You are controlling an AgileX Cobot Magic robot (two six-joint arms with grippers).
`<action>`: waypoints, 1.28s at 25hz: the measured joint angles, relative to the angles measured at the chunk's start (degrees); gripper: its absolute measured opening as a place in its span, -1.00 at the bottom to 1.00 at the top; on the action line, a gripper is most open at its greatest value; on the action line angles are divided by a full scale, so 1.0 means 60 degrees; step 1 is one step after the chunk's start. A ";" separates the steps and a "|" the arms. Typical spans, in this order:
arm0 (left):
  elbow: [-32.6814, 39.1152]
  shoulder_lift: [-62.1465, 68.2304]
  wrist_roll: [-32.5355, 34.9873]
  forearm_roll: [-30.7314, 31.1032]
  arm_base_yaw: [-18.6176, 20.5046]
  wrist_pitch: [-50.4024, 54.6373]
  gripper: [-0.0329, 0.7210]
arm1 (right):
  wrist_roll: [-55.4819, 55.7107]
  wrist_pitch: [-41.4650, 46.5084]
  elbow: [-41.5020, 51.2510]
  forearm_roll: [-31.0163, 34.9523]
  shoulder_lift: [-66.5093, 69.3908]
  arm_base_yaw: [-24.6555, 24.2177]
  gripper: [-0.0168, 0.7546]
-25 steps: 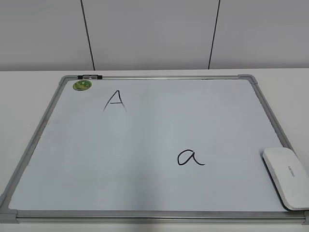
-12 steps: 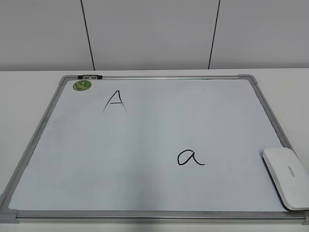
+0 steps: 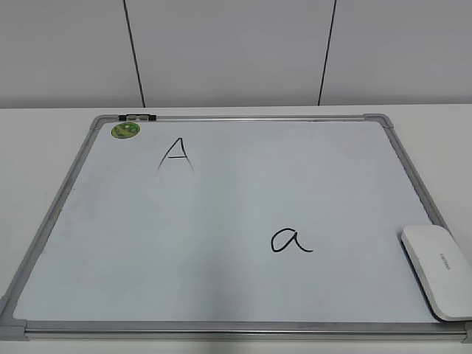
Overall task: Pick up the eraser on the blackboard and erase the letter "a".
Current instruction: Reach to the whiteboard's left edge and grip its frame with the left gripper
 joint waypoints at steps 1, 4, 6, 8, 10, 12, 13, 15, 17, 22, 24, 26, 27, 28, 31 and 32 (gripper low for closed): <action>0.0000 0.0000 0.0000 0.0000 0.0000 0.0000 -0.24 | 0.0000 0.0000 0.0000 0.0000 0.0000 0.0000 0.56; 0.0000 0.0000 0.0000 0.0000 0.0000 -0.0020 -0.05 | 0.0000 0.0000 0.0000 0.0000 0.0000 0.0000 0.56; -0.0095 0.0000 0.0000 0.0000 0.0000 -0.0042 0.17 | 0.0000 0.0000 0.0000 0.0000 0.0000 0.0000 0.56; -0.0326 0.0000 0.0000 0.0022 0.0000 -0.0178 0.44 | 0.0000 0.0000 0.0000 0.0000 0.0000 0.0000 0.56; -0.0527 0.0045 0.0000 0.0032 0.0000 -0.0454 0.64 | 0.0000 0.0000 0.0000 0.0000 0.0000 0.0000 0.56; -0.0590 0.0157 0.0000 0.0041 0.0000 -0.0846 0.76 | 0.0000 0.0000 0.0000 0.0000 0.0000 0.0000 0.56; -0.0610 0.0328 0.0000 0.0041 0.0000 -0.1086 0.79 | 0.0000 0.0000 0.0000 0.0000 0.0000 0.0000 0.56; -0.0610 0.0930 0.0000 0.0041 0.0000 -0.1577 0.82 | 0.0000 0.0000 0.0000 0.0000 0.0000 0.0000 0.56; -0.0610 0.1793 0.0000 0.0041 0.0000 -0.2255 0.83 | 0.0000 0.0000 0.0000 0.0000 0.0000 0.0000 0.56; -0.0712 0.4164 0.0000 0.0041 0.0000 -0.4050 0.83 | 0.0000 0.0000 0.0000 0.0000 0.0000 0.0000 0.56; -0.0912 0.5238 0.0000 0.0041 0.0000 -0.4543 0.83 | 0.0000 0.0000 0.0000 0.0000 0.0000 0.0000 0.56; -0.1202 0.6381 0.0000 0.0041 0.0000 -0.4897 0.83 | 0.0000 0.0000 0.0000 0.0000 0.0000 0.0000 0.56; -0.1409 0.7003 0.0000 0.0041 0.0000 -0.5038 0.83 | 0.0000 0.0000 0.0000 0.0000 0.0000 0.0000 0.56; -0.1655 0.7606 0.0000 0.0024 0.0000 -0.5161 0.82 | 0.0000 0.0000 0.0000 0.0000 0.0000 0.0000 0.56; -0.2541 0.9335 0.0000 -0.0268 0.0000 -0.5209 0.79 | 0.0000 0.0000 0.0000 0.0000 0.0000 0.0000 0.56; -0.2839 0.9934 0.0000 -0.0360 0.0000 -0.5146 0.78 | 0.0000 0.0000 0.0000 0.0000 0.0000 0.0000 0.56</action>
